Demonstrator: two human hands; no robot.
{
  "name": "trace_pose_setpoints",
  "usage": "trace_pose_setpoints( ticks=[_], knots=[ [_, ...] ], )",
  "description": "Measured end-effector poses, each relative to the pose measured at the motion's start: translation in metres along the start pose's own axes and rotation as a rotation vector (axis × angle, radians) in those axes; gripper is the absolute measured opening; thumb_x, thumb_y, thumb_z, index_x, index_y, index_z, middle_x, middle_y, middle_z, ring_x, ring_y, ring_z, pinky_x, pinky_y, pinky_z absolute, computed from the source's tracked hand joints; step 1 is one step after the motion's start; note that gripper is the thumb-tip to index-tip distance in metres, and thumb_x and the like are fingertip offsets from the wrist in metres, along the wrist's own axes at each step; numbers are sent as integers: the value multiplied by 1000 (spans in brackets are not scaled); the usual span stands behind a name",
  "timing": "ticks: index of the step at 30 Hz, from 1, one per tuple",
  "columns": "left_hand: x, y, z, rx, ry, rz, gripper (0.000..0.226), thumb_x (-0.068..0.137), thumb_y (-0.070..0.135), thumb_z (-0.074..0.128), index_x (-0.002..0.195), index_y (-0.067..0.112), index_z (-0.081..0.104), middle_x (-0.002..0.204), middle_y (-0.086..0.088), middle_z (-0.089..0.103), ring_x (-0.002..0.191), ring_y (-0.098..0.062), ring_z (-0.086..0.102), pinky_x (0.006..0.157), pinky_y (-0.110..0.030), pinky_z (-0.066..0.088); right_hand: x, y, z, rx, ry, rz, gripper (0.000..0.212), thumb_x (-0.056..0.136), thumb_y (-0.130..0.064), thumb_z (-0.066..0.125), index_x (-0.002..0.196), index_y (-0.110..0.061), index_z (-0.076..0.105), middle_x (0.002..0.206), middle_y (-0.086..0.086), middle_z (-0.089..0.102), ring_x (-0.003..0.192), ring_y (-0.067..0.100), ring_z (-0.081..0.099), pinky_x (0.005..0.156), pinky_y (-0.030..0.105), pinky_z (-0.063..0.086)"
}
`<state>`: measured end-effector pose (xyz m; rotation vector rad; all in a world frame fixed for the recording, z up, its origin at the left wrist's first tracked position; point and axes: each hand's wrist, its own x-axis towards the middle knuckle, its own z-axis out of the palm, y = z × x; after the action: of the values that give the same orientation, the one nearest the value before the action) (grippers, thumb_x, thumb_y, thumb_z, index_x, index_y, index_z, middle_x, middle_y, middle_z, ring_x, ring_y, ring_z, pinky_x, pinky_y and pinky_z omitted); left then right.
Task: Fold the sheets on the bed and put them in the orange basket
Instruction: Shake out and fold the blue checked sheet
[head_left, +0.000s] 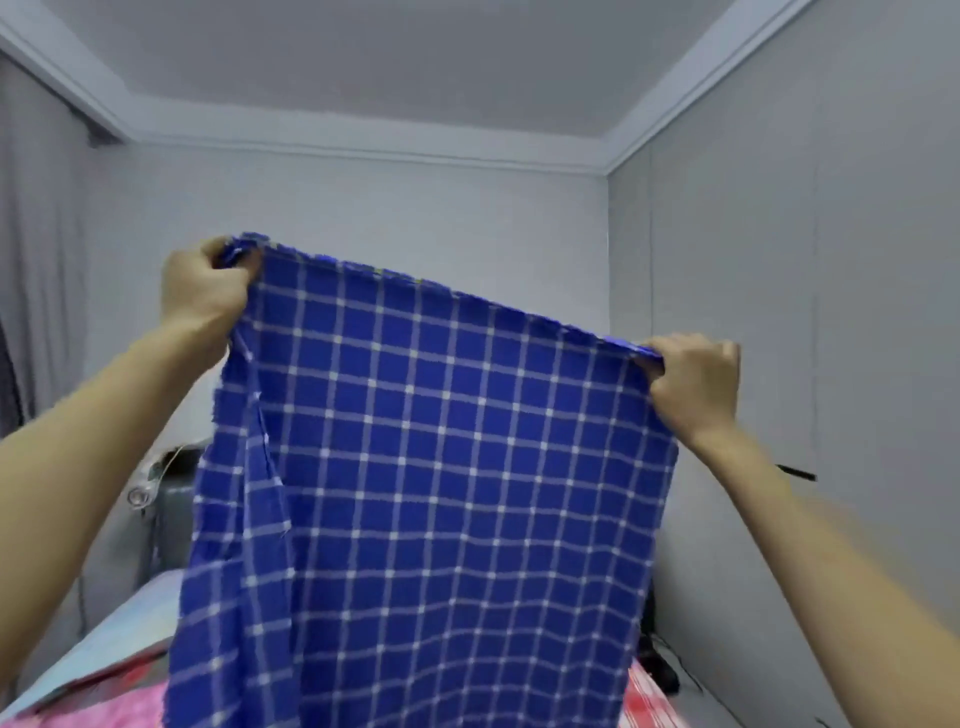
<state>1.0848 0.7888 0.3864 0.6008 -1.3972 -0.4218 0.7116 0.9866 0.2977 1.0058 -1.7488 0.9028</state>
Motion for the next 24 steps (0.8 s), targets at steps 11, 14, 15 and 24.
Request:
trace_pose_setpoints(
  ticks=[11, 14, 15, 24],
  knots=[
    [11, -41, -32, -6, -228, -314, 20, 93, 20, 58, 74, 18, 51, 72, -5, 48, 54, -14, 44, 39, -17, 39, 90, -67, -58, -159, -229, -140, 23, 92, -20, 49, 100, -7, 67, 104, 21, 65, 88, 35, 59, 76, 37, 41],
    [17, -43, -32, -103, -231, -441, 23, 93, 13, 57, 72, 15, 48, 69, -5, 49, 51, -12, 50, 32, -9, 38, 88, -61, -52, -195, -339, -108, 17, 89, -12, 52, 94, -7, 67, 101, 22, 65, 84, 36, 58, 67, 33, 41],
    [16, -43, -29, -140, -234, -434, 23, 93, 13, 56, 71, 15, 48, 66, -3, 52, 52, -10, 51, 33, -10, 40, 91, -58, -54, -181, -154, -75, 17, 88, -8, 49, 92, -5, 66, 97, 24, 64, 84, 39, 59, 64, 33, 37],
    [30, -63, 2, -65, -98, -171, 26, 94, 12, 55, 69, 17, 48, 74, -4, 49, 59, -9, 51, 37, -14, 46, 98, -34, -28, -106, -314, 31, 27, 92, -32, 58, 85, -9, 67, 83, 18, 61, 74, 33, 51, 65, 34, 37]
  ],
)
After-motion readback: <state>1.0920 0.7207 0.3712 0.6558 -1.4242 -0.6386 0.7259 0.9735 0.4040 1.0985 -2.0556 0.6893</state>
